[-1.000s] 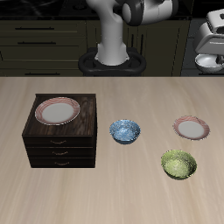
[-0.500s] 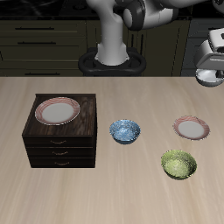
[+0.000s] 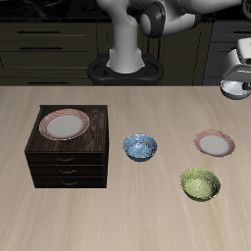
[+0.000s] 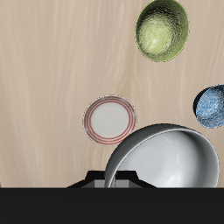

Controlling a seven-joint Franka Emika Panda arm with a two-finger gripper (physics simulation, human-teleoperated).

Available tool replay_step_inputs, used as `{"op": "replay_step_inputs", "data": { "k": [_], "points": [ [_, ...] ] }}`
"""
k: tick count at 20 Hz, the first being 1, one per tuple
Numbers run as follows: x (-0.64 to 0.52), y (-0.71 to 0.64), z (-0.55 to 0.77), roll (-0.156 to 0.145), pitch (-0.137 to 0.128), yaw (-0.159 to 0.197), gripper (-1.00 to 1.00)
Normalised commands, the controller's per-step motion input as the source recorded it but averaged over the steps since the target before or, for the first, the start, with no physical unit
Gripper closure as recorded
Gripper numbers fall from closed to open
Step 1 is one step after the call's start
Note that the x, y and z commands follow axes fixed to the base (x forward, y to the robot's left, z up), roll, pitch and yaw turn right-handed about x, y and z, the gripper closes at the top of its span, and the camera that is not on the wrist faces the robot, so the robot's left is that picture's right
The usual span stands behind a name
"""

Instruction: Place the white bowl onto the plate that is on the left side of the table

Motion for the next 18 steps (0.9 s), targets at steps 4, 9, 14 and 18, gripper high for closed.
{"op": "replay_step_inputs", "data": {
  "k": [4, 9, 14, 18],
  "points": [
    [0.07, 0.08, -0.09, -0.002, -0.062, 0.053, 1.00],
    [0.17, 0.12, -0.36, 0.001, 0.018, 0.005, 1.00],
    [0.07, 0.09, -0.35, -0.007, 0.046, -0.010, 1.00],
    [0.00, 0.06, -0.28, -0.012, 0.009, -0.005, 1.00]
  ]
}}
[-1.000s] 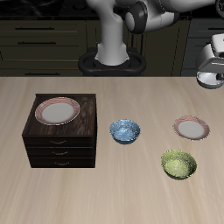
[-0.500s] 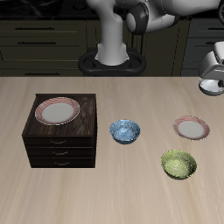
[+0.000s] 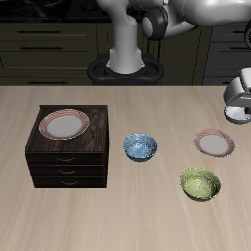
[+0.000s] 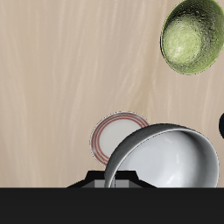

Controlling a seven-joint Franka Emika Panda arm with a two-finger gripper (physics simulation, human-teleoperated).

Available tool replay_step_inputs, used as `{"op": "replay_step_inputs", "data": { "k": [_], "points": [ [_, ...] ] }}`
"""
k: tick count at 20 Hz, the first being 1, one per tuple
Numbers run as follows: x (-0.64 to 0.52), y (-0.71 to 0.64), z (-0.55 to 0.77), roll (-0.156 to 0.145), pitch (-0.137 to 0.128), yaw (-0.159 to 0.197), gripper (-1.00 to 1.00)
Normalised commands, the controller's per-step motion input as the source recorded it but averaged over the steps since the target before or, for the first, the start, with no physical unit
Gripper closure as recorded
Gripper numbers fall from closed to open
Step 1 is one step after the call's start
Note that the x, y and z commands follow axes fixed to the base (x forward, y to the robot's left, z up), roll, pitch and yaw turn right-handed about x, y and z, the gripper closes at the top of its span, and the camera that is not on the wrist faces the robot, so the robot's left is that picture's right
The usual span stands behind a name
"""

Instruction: Place the white bowl onto the plate that is on the left side of the table

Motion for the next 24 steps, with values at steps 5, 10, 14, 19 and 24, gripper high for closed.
{"op": "replay_step_inputs", "data": {
  "k": [5, 10, 14, 19, 24],
  "points": [
    [0.01, 0.01, -0.27, -0.009, 0.024, -0.009, 1.00],
    [0.01, -0.04, -0.24, -0.023, 0.009, 0.001, 1.00],
    [-0.02, -0.16, -0.36, -0.046, 0.026, -0.029, 1.00],
    [-0.05, -0.04, -0.36, -0.017, 0.052, -0.019, 1.00],
    [-0.23, 0.08, -0.25, 0.016, 0.014, -0.018, 1.00]
  ]
}}
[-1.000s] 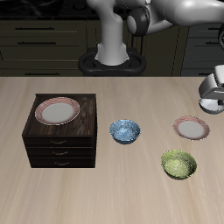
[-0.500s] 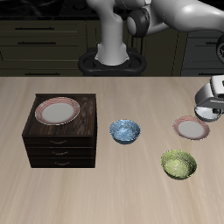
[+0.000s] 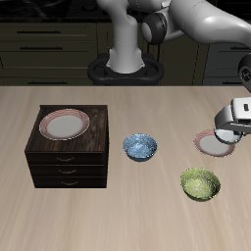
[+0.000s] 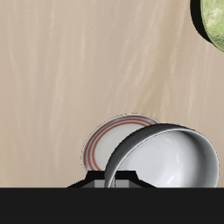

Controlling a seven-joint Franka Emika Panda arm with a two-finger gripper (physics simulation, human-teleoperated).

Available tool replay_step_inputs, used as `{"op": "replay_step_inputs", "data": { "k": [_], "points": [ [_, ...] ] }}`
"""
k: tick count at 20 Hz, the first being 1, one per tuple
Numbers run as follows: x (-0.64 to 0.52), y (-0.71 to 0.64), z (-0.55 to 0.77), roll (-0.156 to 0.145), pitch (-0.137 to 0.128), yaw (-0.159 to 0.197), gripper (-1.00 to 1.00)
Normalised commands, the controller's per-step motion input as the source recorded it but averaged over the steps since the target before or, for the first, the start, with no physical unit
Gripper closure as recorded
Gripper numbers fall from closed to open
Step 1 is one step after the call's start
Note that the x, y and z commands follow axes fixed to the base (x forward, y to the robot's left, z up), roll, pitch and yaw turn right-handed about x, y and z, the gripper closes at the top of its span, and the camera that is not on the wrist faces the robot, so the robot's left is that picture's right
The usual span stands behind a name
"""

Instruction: Place the white bowl onto the plate that is on the left side of the table

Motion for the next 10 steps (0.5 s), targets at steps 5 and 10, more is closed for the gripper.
{"op": "replay_step_inputs", "data": {
  "k": [5, 10],
  "points": [
    [-0.21, 0.04, -0.21, 0.003, 0.007, -0.019, 1.00],
    [0.00, -0.05, -0.16, -0.024, 0.017, -0.017, 1.00]
  ]
}}
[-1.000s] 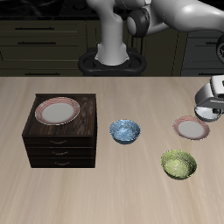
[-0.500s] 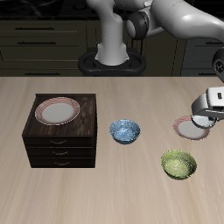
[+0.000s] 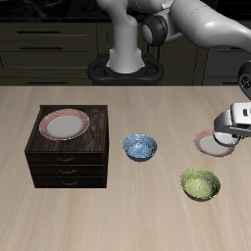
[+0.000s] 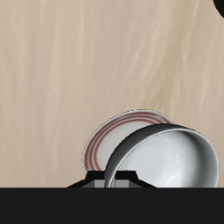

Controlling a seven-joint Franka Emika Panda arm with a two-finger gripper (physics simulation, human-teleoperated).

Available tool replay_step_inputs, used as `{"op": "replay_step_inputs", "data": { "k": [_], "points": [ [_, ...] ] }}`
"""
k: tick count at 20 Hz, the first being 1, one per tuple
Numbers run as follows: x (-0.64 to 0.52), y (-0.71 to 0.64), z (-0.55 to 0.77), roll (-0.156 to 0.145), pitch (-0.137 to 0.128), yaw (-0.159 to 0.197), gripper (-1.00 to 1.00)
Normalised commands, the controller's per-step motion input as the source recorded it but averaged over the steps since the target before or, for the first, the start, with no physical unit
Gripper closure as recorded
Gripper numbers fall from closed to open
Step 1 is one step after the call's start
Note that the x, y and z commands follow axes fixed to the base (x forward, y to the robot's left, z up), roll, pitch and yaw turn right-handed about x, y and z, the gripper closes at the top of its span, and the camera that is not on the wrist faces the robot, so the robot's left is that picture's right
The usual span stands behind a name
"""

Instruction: Place the white bowl onto the plate that is on the left side of the table

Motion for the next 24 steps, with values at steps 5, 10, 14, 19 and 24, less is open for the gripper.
{"op": "replay_step_inputs", "data": {
  "k": [5, 10, 14, 19, 24],
  "points": [
    [-0.02, -0.04, -0.25, -0.022, 0.045, -0.031, 1.00],
    [-0.03, -0.05, -0.27, -0.011, 0.066, -0.054, 1.00],
    [-0.15, 0.04, -0.34, -0.001, 0.088, -0.056, 1.00],
    [-0.12, 0.02, -0.16, -0.004, 0.069, -0.084, -1.00],
    [0.05, 0.00, 0.09, -0.004, 0.015, -0.022, -1.00]
  ]
}}
